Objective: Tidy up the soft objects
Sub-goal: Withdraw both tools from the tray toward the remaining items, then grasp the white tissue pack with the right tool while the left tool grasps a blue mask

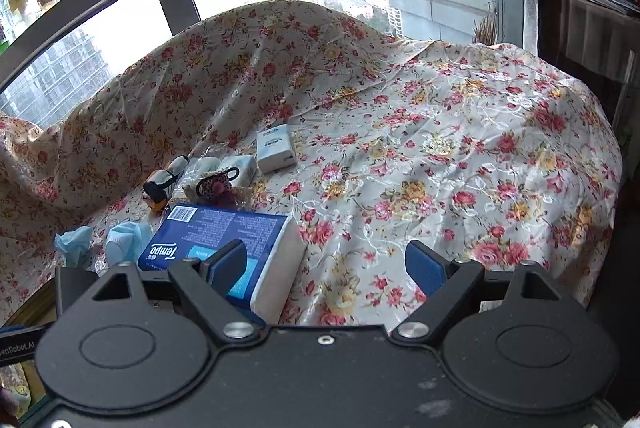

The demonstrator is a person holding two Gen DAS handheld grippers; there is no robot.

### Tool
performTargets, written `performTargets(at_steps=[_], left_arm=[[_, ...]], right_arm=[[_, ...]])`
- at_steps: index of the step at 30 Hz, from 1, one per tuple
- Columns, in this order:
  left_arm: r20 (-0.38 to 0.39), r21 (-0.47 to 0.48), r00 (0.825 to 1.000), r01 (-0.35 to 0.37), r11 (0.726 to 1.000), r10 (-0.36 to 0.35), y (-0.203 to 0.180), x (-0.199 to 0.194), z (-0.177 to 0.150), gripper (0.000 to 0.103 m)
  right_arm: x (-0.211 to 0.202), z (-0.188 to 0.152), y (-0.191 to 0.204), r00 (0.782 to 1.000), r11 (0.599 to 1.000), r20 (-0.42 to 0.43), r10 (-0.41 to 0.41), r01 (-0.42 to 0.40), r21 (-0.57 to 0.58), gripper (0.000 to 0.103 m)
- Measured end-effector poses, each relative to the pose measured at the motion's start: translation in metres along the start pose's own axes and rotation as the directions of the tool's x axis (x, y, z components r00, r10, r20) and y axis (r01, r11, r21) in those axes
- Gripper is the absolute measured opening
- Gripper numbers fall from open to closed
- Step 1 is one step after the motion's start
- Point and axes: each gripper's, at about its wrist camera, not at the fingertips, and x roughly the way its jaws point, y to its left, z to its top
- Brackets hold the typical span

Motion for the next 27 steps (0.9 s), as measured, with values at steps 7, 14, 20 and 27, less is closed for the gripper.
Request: performTargets(at_steps=[7,14,20,27], left_arm=[[-0.021,0.004,1.000,-0.010,1.000,0.010,-0.002,0.022,0.014,0.087],[-0.052,0.012,0.999,-0.003,1.000,0.003,-0.008,0.051,0.030,0.087],[-0.086,-0.015,0.996,-0.005,1.000,0.004,-0.008,0.082,0.047,0.087],[-0.101,-0.047,0.994,-0.033,0.998,0.028,0.000,0.110,0.069,0.087]], right_arm=[[0.024,0.009,0.012,1.000,1.000,-0.011,-0.005,0.005,-0.031,0.086],[0.060,0.019,0.020,0.999,0.998,-0.030,-0.018,0.017,-0.057,0.086],[0.094,0.030,0.027,0.999,0.997,-0.047,-0.024,0.020,-0.080,0.086],[0.140,0.048,0.039,0.998,0.991,-0.048,-0.031,0.024,-0.134,0.086]])
